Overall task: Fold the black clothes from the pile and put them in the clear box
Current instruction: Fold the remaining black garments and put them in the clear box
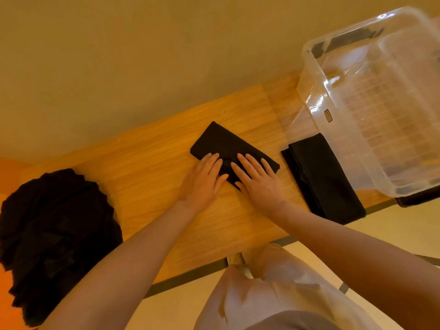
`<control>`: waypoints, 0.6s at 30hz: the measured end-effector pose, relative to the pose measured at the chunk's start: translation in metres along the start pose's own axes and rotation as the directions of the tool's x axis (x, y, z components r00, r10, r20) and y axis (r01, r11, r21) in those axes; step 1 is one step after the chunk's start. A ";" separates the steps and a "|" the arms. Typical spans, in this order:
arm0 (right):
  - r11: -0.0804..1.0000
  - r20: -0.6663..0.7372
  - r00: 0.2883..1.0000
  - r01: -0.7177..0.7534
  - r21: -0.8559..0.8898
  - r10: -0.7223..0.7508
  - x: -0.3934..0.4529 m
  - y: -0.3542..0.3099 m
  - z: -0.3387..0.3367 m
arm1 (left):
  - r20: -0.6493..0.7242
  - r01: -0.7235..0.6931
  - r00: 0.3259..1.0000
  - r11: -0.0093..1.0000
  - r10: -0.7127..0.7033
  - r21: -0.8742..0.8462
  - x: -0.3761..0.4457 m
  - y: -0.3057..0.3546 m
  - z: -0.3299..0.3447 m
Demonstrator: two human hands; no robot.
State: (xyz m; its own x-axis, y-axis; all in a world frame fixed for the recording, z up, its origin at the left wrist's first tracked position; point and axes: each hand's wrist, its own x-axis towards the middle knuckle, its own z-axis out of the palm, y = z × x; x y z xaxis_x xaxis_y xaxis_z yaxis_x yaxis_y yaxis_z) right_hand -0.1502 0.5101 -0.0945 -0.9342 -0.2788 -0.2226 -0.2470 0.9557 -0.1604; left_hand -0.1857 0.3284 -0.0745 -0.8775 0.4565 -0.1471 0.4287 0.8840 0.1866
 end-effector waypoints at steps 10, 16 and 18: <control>0.984 -0.120 0.977 -0.177 0.023 0.178 0.061 0.054 -0.027 | 0.112 -0.115 0.989 0.979 0.096 0.170 0.120 0.016 -0.017; 0.976 -0.202 0.957 -0.194 0.094 0.210 0.052 0.087 -0.028 | 0.198 -0.256 0.960 0.912 0.200 0.319 0.160 0.043 -0.020; 0.970 -0.206 0.950 -0.218 0.107 0.236 0.050 0.093 -0.027 | 0.216 -0.279 0.952 0.906 0.217 0.319 0.169 0.049 -0.020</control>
State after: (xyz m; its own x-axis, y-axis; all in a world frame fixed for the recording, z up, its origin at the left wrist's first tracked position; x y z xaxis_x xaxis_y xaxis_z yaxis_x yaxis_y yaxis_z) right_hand -0.2269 0.5875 -0.0942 -0.9985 -0.0196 -0.0516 -0.0083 0.9777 -0.2099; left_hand -0.3170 0.4471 -0.0704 -0.6960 0.6480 -0.3094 0.7014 0.7058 -0.0996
